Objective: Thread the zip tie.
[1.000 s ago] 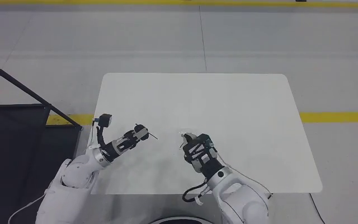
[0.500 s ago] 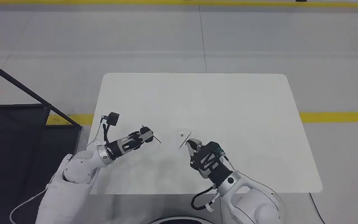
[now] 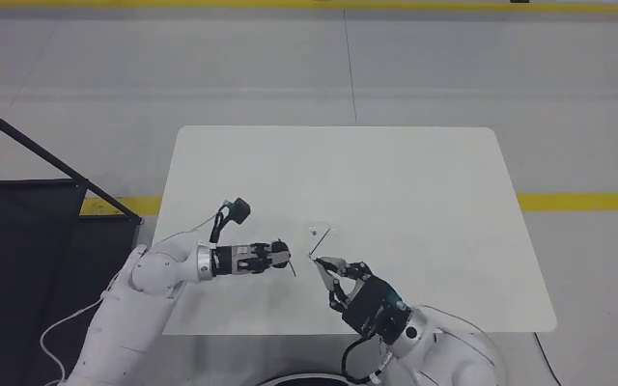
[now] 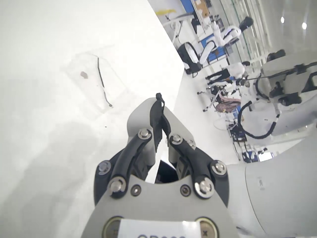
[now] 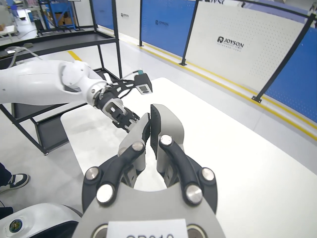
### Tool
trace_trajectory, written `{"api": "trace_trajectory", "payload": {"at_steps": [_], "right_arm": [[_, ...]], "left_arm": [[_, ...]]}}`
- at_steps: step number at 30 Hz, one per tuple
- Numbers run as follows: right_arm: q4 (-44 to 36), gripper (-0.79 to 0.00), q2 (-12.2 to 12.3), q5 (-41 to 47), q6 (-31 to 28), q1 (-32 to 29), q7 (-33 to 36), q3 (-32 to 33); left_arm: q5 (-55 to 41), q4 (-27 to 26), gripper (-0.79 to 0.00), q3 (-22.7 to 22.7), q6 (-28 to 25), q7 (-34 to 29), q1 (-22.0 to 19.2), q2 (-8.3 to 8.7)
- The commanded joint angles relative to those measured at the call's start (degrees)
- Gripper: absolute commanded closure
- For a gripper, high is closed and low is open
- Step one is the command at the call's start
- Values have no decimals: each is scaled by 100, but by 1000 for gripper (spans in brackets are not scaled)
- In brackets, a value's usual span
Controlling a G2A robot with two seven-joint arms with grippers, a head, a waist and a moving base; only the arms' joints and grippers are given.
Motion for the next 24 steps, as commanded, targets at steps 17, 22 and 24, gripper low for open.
{"api": "trace_trajectory", "payload": {"at_steps": [17, 22, 24], "right_arm": [[85, 0, 170, -440, -560, -52, -733, 292], [134, 0, 185, -432, -584, 19, -718, 207], [176, 0, 203, -433, -649, 94, -703, 149]], "left_arm": [[97, -302, 0, 802, -348, 182, -292, 365], [159, -400, 0, 850, -308, 272, -252, 366], [226, -449, 0, 886, -346, 236, -269, 375]]}}
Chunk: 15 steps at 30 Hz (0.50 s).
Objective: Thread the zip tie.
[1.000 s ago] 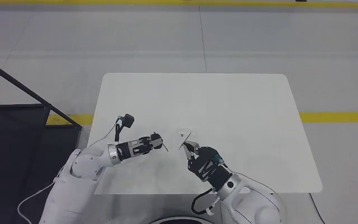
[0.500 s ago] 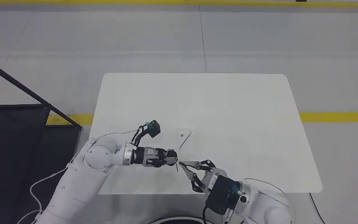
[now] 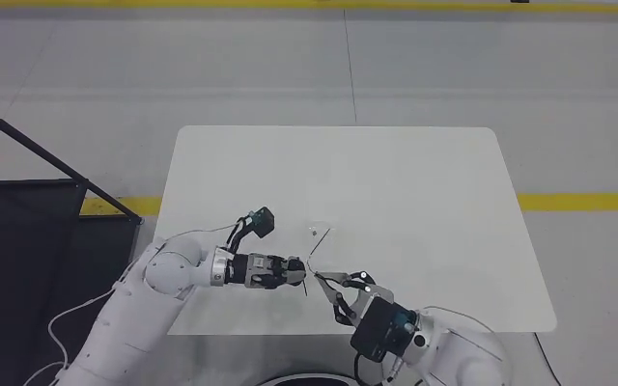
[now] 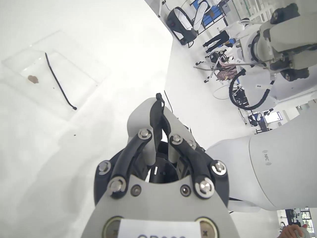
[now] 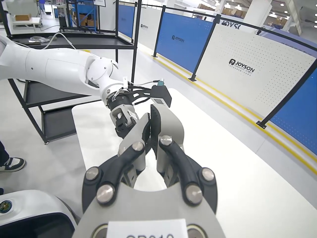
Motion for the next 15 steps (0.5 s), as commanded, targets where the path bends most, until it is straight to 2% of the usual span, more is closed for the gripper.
{"api": "trace_trajectory", "payload": {"at_steps": [1, 15], "right_arm": [[41, 0, 19, 1, -86, 76, 3, -49], [211, 0, 141, -13, -162, 349, 104, -200]], "left_arm": [[46, -29, 0, 33, -33, -32, -17, 10], [84, -44, 0, 172, -55, -43, -96, 70]]}}
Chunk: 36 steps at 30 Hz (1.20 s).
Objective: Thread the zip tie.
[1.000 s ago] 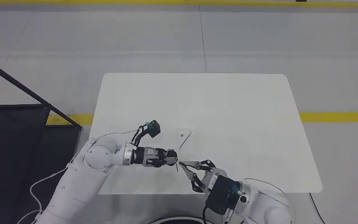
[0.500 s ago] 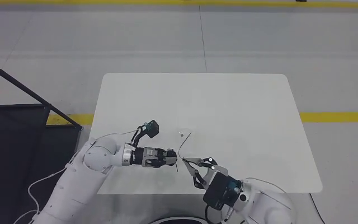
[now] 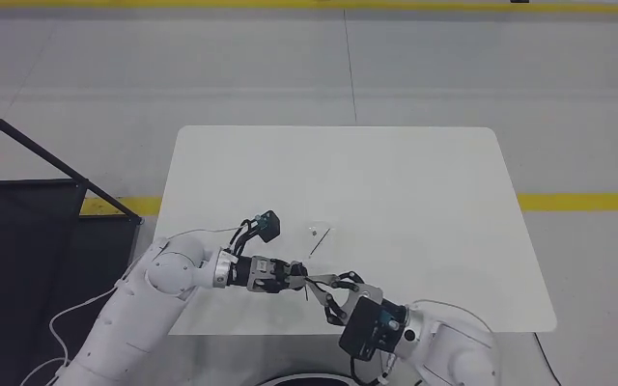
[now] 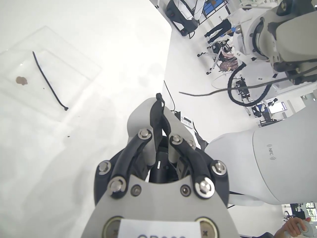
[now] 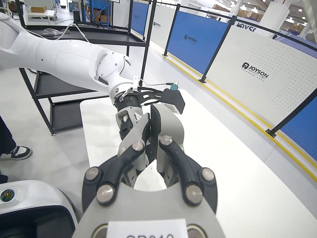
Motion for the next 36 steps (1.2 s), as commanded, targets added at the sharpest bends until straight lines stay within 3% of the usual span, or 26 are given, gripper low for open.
{"api": "trace_trajectory", "payload": {"at_steps": [1, 36], "right_arm": [[1, 0, 18, -20, -10, 18, 29, -5], [108, 0, 283, 197, 171, 253, 304, -164]], "left_arm": [[1, 0, 0, -1, 0, 1, 0, -1], [1, 0, 0, -1, 0, 1, 0, -1]]}}
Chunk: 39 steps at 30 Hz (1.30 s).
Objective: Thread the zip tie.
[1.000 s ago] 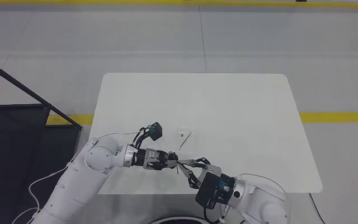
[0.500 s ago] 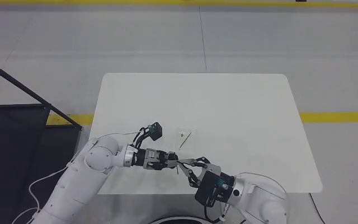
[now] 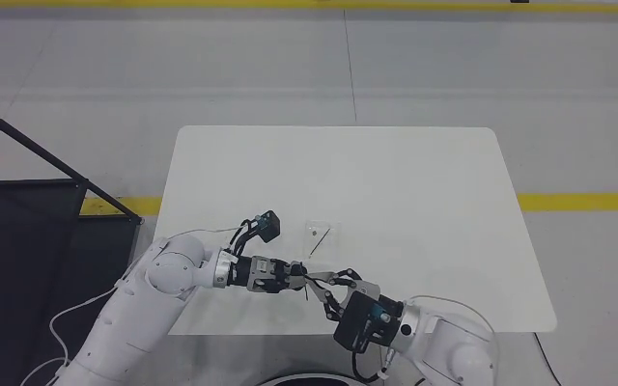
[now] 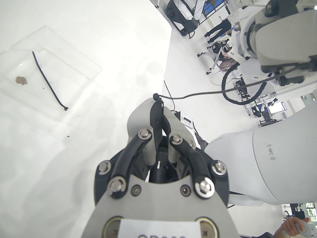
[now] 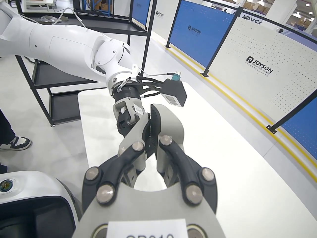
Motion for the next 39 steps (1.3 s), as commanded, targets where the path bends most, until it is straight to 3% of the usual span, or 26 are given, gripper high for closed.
{"api": "trace_trajectory", "payload": {"at_steps": [1, 13, 27, 34, 39], "right_arm": [[-8, 0, 15, 1, -7, 4, -3, -6], [-150, 0, 113, 5, -52, 12, -162, 23], [3, 0, 309, 616, -1543, 584, -349, 491], [17, 0, 330, 659, -1543, 609, -327, 483], [28, 0, 332, 643, -1461, 601, -295, 466]], "left_arm": [[0, 0, 0, 0, 0, 0, 0, 0], [0, 0, 0, 0, 0, 0, 0, 0], [172, -225, 0, 109, 80, -81, -115, 124], [99, -230, 0, 347, 46, -47, -311, 275], [99, -230, 0, 347, 46, -47, -311, 275]]}}
